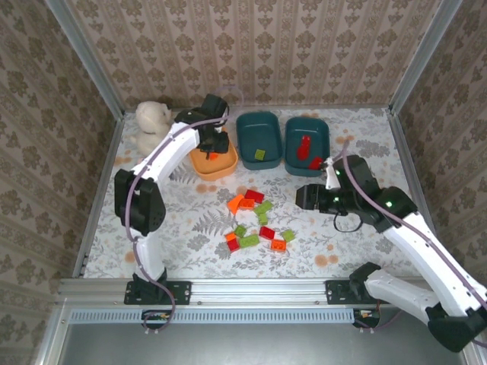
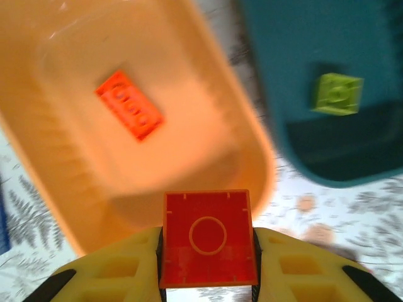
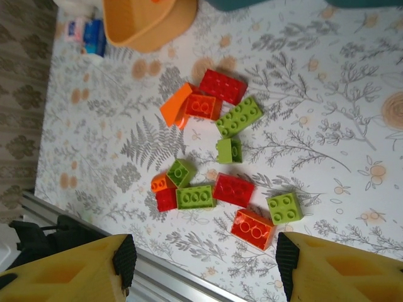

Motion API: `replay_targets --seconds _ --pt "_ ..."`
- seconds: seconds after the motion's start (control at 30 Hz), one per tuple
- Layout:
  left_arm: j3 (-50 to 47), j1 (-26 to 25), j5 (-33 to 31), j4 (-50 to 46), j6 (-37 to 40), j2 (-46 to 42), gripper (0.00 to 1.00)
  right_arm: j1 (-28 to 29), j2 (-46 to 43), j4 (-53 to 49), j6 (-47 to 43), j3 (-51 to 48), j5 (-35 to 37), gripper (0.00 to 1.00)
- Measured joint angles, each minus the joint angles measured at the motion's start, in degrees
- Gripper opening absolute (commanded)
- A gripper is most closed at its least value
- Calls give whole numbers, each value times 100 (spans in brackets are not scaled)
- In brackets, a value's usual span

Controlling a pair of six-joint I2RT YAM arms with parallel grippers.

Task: Sort the legos into containers by color

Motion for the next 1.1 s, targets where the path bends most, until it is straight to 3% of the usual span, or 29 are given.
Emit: replay_targets --seconds 0.3,0.6,1.1 --pt "579 149 -398 -610 61 1499 32 0 752 350 -105 188 -369 64" --pt "977 315 -588 -826 57 1862 33 0 804 463 -114 234 -452 64" --pt "981 348 -564 -962 7 2041 58 136 1504 234 -389 402 -317 63"
